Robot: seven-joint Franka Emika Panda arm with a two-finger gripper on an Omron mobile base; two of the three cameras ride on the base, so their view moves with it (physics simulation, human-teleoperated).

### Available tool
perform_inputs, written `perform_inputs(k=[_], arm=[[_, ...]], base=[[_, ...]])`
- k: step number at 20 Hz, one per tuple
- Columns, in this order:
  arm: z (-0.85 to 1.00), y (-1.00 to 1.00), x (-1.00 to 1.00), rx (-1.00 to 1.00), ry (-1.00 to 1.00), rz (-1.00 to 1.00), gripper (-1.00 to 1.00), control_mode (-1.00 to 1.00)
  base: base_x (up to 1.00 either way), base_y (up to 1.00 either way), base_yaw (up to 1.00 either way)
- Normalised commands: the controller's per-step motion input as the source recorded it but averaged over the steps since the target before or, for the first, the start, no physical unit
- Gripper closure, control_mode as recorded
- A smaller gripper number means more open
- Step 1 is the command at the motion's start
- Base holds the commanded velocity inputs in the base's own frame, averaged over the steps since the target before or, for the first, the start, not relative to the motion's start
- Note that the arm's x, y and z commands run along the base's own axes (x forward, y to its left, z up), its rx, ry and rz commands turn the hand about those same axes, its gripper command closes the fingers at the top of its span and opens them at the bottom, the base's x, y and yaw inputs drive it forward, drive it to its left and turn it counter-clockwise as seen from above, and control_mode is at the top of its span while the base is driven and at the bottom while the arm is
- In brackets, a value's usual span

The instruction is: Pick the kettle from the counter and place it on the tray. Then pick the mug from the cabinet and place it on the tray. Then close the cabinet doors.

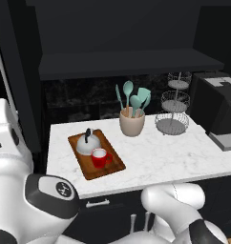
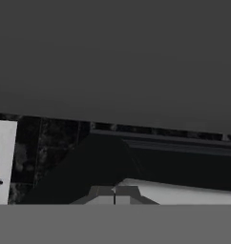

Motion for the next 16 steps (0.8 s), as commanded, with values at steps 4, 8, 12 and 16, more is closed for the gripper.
perform_inputs(k=[4,8,12,16], arm=[[-0.16,0.2,0.11,0.0,0.0,0.0,1.0,-1.0],[-0.2,0.2,0.21,0.0,0.0,0.0,1.0,-1.0],[-0.29,0.24,0.32,-0.01,0.0,0.0,1.0,-1.0],[-0.21,0.12,0.68,0.0,0.06,-0.01,1.0,-1.0]], base=[[0.0,0.0,0.0],[0.0,0.0,0.0],[0.0,0.0,0.0],[0.0,0.0,0.0]])
